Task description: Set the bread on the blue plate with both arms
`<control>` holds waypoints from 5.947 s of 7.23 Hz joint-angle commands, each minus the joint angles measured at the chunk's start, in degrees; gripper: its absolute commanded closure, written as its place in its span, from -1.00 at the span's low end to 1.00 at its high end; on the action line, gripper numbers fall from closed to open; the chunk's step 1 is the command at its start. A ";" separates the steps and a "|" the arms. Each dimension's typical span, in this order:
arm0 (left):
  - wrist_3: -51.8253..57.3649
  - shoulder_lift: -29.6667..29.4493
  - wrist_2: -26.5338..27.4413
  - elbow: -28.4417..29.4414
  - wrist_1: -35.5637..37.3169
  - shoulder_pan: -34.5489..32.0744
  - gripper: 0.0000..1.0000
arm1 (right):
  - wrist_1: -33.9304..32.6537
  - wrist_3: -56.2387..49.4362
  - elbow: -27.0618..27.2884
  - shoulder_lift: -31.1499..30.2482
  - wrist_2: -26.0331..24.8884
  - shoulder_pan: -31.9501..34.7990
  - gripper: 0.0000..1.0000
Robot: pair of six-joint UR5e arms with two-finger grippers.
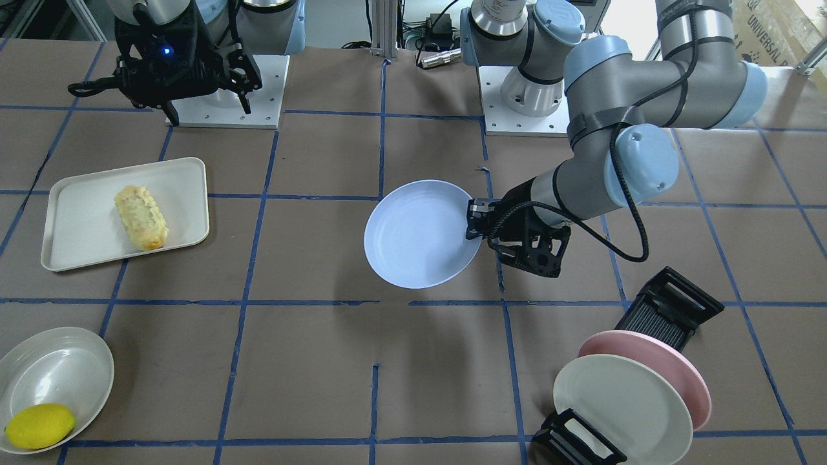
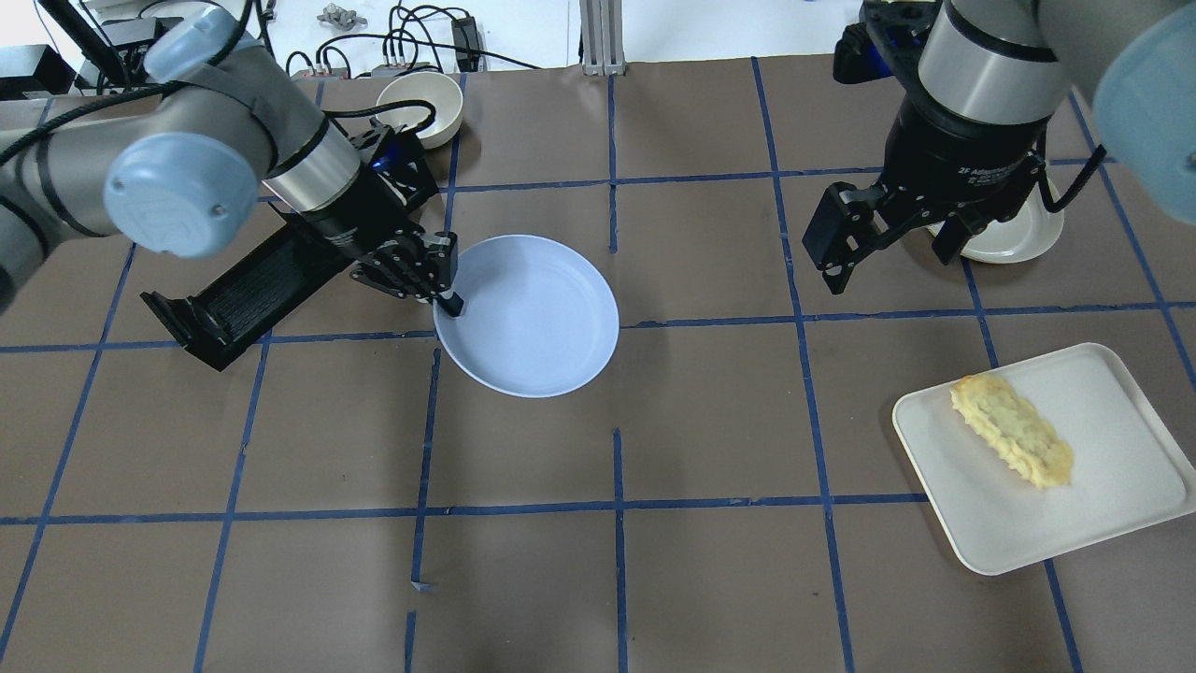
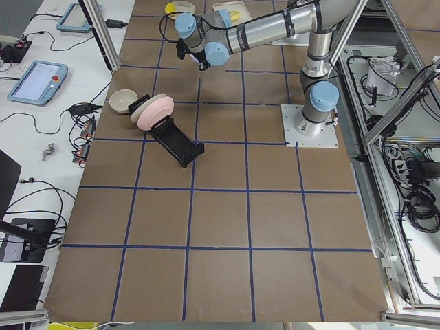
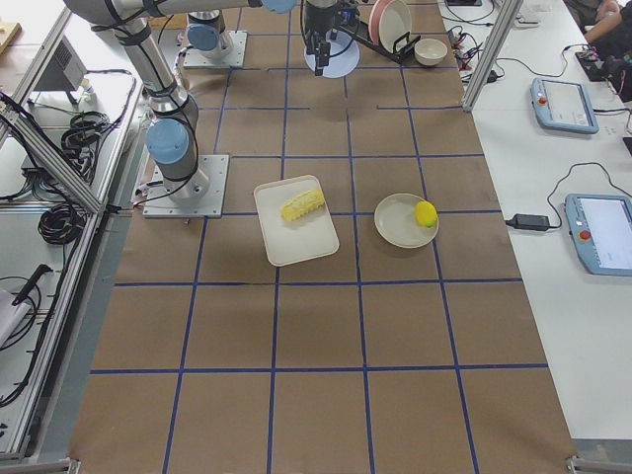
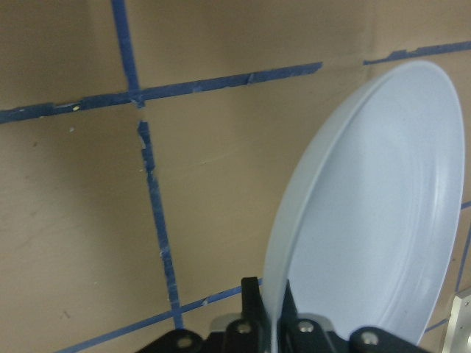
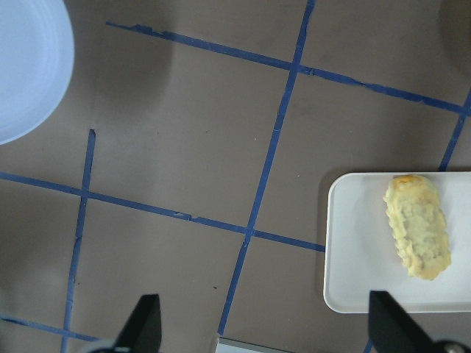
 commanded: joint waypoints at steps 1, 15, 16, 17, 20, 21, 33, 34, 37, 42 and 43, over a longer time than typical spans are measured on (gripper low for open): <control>-5.95 -4.73 -0.66 -0.37 8.49 -4.59 0.95 | -0.18 -0.05 1.02 0.00 -0.03 -0.17 -0.99; -5.35 2.95 22.21 2.26 4.07 1.02 -1.00 | -50.77 -56.99 41.88 -0.88 -1.70 -32.50 -0.99; -2.73 5.42 26.37 4.18 -0.93 0.94 -1.00 | -52.11 -57.79 42.07 0.51 -1.53 -33.73 -0.99; -2.53 7.45 26.67 5.33 -4.20 0.94 -1.00 | -54.74 -58.67 42.07 5.23 -1.53 -35.05 -0.99; -2.18 17.89 26.94 3.60 -8.52 0.85 -1.00 | -57.13 -59.82 43.73 7.65 -1.44 -36.29 -0.98; -3.39 17.93 26.77 3.76 -9.06 0.76 -1.00 | -58.79 -59.82 45.57 7.65 -0.39 -36.99 -0.97; -8.86 15.20 22.63 11.41 -17.59 1.11 -1.00 | -35.51 -5.21 24.32 10.69 4.15 -1.69 0.83; -8.86 15.12 23.16 11.41 -17.59 1.11 -1.00 | -38.73 -0.10 21.62 14.29 5.75 3.21 0.82; -9.20 14.94 24.56 11.24 -17.59 1.11 -1.00 | -39.11 11.09 8.70 26.69 6.12 14.22 0.79; -9.65 14.59 24.57 11.41 -17.15 1.11 -1.00 | -48.17 9.26 8.14 30.94 4.98 13.98 -1.00; -9.65 14.59 24.57 11.41 -17.24 1.11 -1.00 | -48.26 9.09 8.14 30.76 4.89 13.63 -1.00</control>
